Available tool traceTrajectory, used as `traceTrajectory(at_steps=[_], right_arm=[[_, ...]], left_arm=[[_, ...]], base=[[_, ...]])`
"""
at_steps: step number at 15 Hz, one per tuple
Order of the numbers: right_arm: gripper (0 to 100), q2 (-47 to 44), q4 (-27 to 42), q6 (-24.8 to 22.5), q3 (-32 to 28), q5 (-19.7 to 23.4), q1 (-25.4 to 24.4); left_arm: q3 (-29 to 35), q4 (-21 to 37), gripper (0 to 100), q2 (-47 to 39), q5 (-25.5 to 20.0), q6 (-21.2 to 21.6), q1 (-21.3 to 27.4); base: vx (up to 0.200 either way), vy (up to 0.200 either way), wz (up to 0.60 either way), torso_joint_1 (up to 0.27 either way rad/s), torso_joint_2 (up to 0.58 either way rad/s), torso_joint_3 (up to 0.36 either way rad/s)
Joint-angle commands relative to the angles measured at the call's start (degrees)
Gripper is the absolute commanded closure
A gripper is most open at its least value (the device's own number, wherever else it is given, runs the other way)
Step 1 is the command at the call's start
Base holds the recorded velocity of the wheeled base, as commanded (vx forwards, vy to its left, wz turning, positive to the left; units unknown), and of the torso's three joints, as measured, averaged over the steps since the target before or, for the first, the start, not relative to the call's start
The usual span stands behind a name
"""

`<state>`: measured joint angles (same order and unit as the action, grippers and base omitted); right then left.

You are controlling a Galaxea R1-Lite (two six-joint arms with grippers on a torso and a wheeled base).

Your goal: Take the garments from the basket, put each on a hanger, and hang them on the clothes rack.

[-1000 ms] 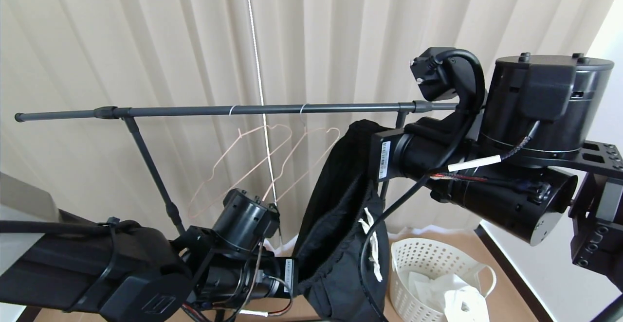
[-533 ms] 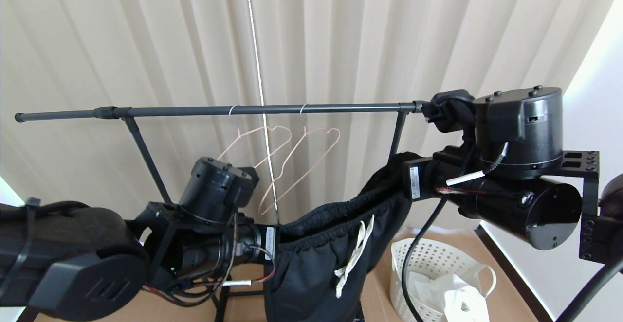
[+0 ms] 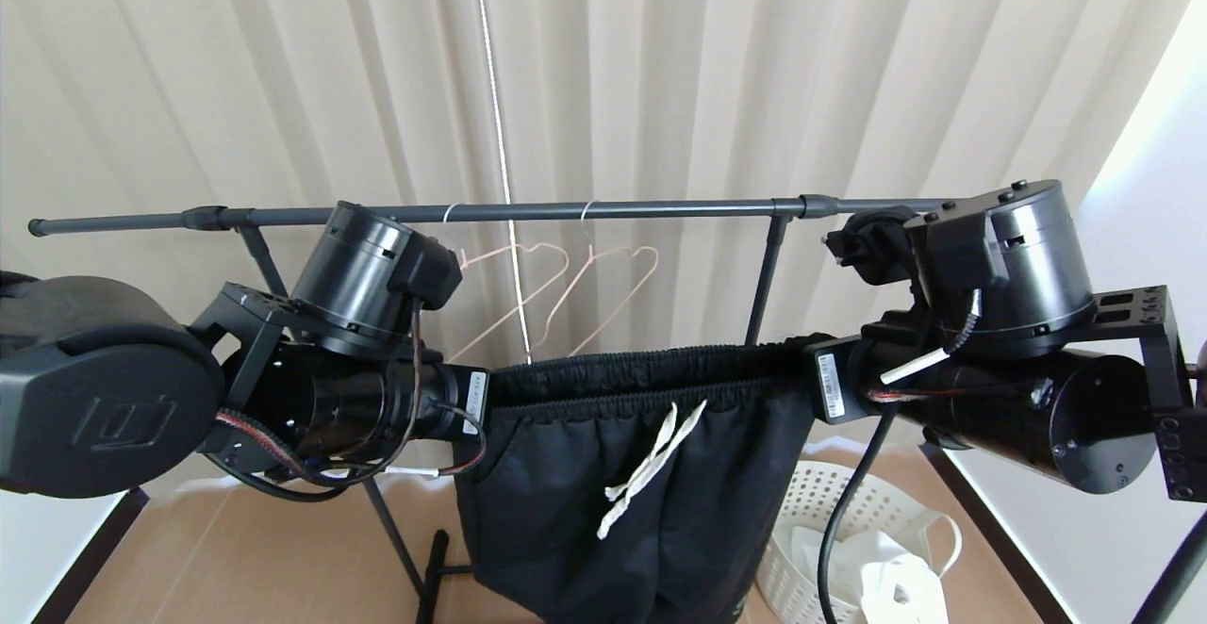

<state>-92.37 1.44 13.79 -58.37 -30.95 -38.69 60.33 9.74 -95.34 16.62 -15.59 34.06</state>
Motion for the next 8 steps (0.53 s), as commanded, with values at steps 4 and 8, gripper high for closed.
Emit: traceTrajectory(at_steps=[4,8], right_arm=[[100,0.61,0.23,-0.34,-1.40,-0.25,8.72],[100,2.37,0.50,-0.60,-0.78,0.19,11.10]], left_arm=[[-5.84,0.10,100,6.75,0.44,0.04,-2.95],[-6.19,-0.51,100,6.57,-0.44,-0.05,-2.68]], base=[[0.000,0.000,0.00,0.000,0.00,0.000],[0.000,0.000,0.00,0.000,0.00,0.000]])
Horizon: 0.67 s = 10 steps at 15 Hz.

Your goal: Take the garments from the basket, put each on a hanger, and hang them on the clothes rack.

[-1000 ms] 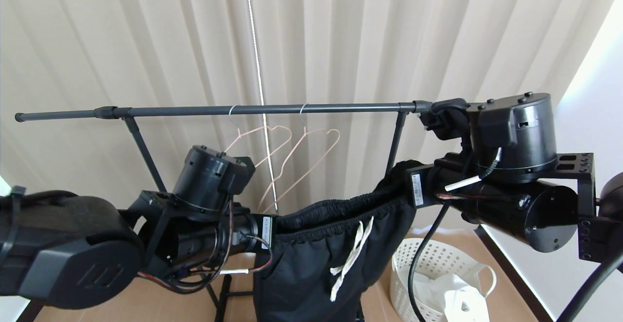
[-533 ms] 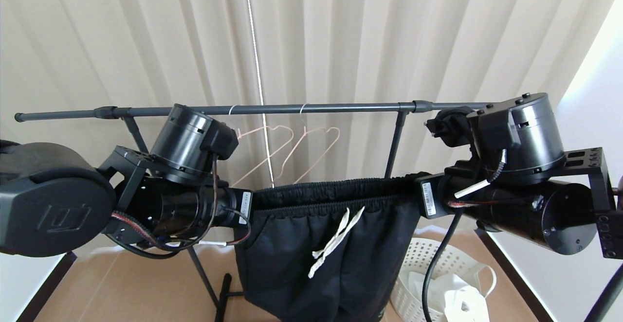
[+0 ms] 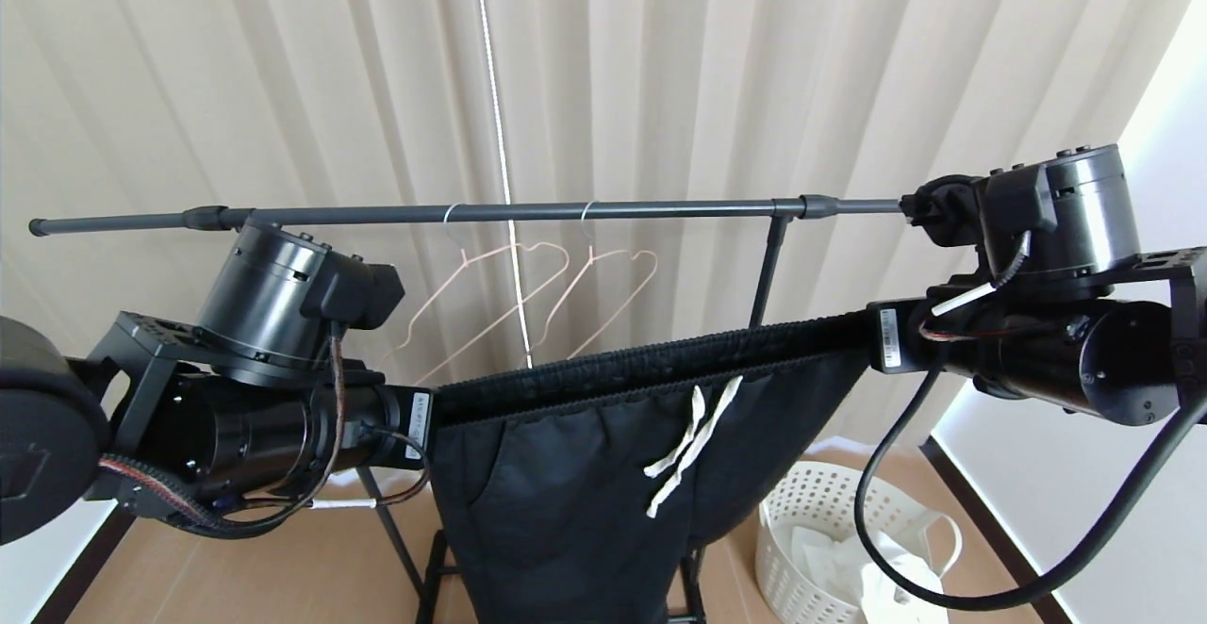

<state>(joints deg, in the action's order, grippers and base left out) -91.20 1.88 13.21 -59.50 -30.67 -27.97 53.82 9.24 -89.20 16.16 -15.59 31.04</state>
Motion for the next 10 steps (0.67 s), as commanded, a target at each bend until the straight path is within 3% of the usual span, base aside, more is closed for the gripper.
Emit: traceTrajectory(at_steps=[1,5,10], right_arm=[[100,1.55,0.06,-0.03,0.70,0.00,0.19],[100,3.31,0.67,-0.56,4.39,0.00,-4.99],[100,6.30,4.98,-0.12,9.67,-0.27,-15.45]], left_arm=[[1.02,-0.45,100,-0.01,-0.34,-0.05,0.87],[15.35,-1.86,100,-10.12,-1.14,0.21,2.45],[31.78,-1.95,100,-20.31,-7.20,0.21,2.54]], base=[[0.000,0.000,0.00,0.000,0.00,0.000],[0.000,0.000,0.00,0.000,0.00,0.000],[0.000,0.000,0.00,0.000,0.00,0.000]])
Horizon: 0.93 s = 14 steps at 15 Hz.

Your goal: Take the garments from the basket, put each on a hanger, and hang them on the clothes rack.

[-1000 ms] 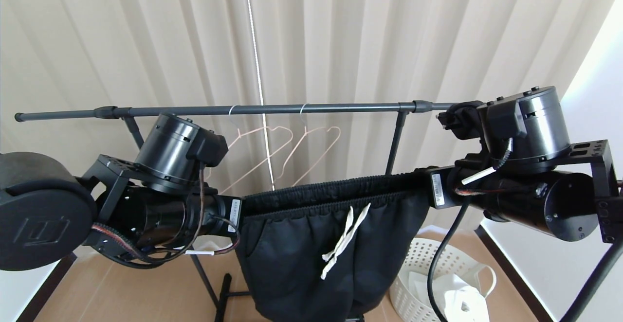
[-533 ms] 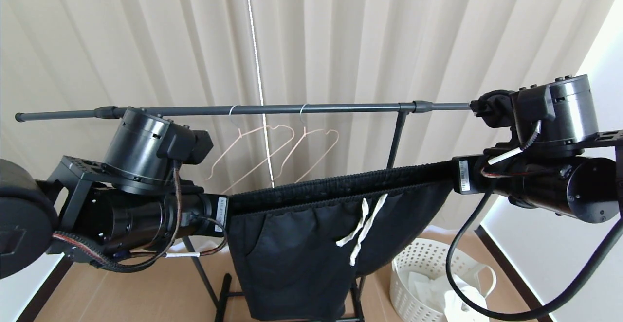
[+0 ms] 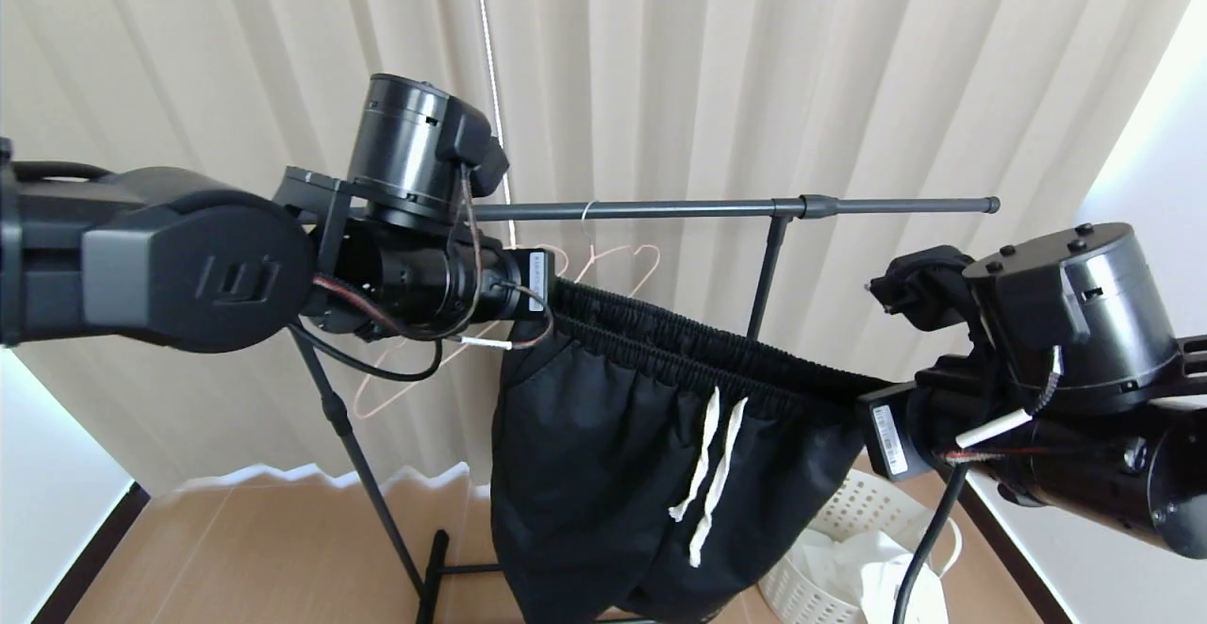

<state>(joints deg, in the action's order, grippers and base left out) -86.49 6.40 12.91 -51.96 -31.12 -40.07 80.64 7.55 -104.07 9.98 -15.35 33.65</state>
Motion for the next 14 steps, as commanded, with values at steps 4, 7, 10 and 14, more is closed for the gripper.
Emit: traceTrajectory(at_steps=[4,7,10,14], right_arm=[[100,2.21,0.10,1.68,5.37,0.62,-12.22],[100,0.80,-0.34,5.02,3.53,0.71,-17.67],[100,-1.22,-0.25,8.62,0.63,0.80,-20.84],[100,-6.58,-0.42,16.80,-4.29,0.98,-25.50]], left_arm=[[12.96,-0.16,100,-10.36,-1.81,-0.12,-0.34],[17.53,-0.34,100,-12.91,-2.95,-0.38,-1.57],[19.20,-0.60,100,-13.09,-4.53,-1.53,-1.65],[22.28,-0.60,100,-15.02,-5.41,-2.05,-1.92]], base=[[0.000,0.000,0.00,0.000,0.00,0.000],[0.000,0.000,0.00,0.000,0.00,0.000],[0.000,0.000,0.00,0.000,0.00,0.000],[0.000,0.000,0.00,0.000,0.00,0.000]])
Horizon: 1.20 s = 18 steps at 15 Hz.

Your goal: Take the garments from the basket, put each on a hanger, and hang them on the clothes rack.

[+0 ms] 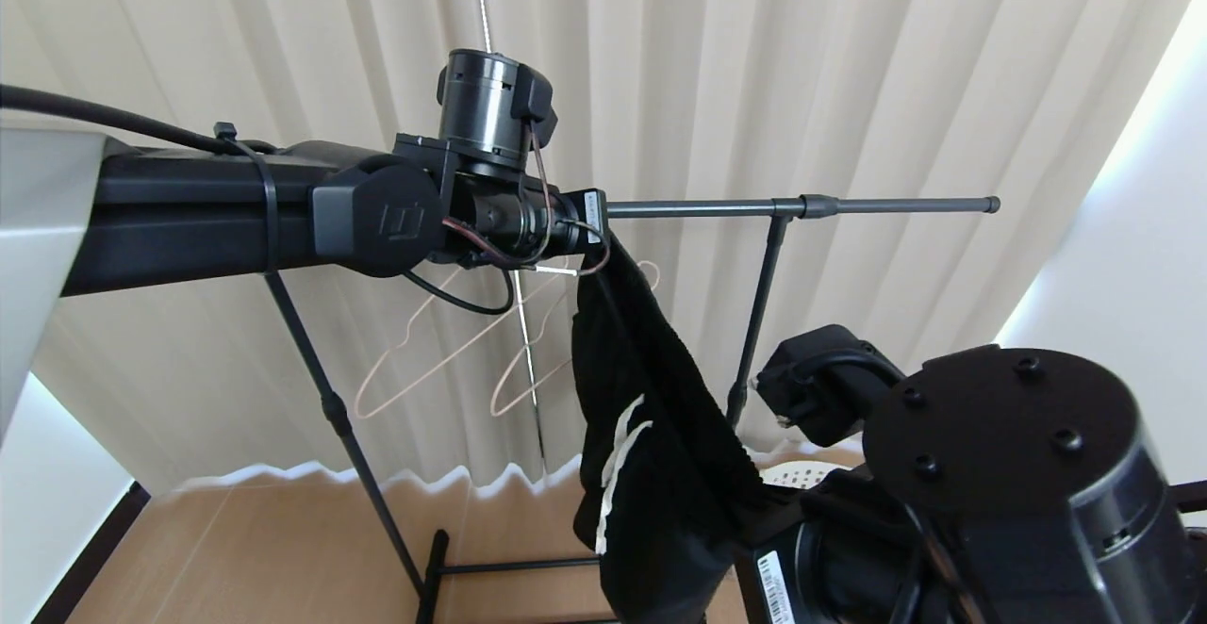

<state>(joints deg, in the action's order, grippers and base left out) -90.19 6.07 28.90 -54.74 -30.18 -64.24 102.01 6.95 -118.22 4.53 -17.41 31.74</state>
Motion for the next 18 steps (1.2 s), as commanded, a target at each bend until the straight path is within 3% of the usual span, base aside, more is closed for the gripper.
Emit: traceTrajectory(at_steps=[1,6,11,14,16,18], right_arm=[[100,-3.59,-0.09,2.12,-2.39,0.56,-1.41],[100,-1.04,0.17,2.30,-0.72,0.30,1.40],[100,-0.69,0.26,0.28,-0.64,-2.51,14.15],[100,-5.97,0.08,-1.04,-9.16,-2.51,21.53],[100,-9.83,0.08,-2.71,-15.49,-2.51,23.64],[100,-13.52,0.08,-4.21,-20.67,-2.42,25.13]], left_arm=[[1.26,-0.01,100,-1.13,0.04,0.01,-0.02],[0.91,0.70,100,-0.87,0.21,0.18,-0.89],[-6.12,8.70,100,7.83,0.65,0.45,-1.33],[-15.09,10.37,100,14.43,0.83,3.43,-1.07],[-22.38,10.19,100,19.08,0.83,6.86,-0.63],[-27.04,10.19,100,21.02,0.91,7.65,0.78]], base=[[0.000,0.000,0.00,0.000,0.00,0.000],[0.000,0.000,0.00,0.000,0.00,0.000],[0.000,0.000,0.00,0.000,0.00,0.000],[0.000,0.000,0.00,0.000,0.00,0.000],[0.000,0.000,0.00,0.000,0.00,0.000],[0.000,0.000,0.00,0.000,0.00,0.000]])
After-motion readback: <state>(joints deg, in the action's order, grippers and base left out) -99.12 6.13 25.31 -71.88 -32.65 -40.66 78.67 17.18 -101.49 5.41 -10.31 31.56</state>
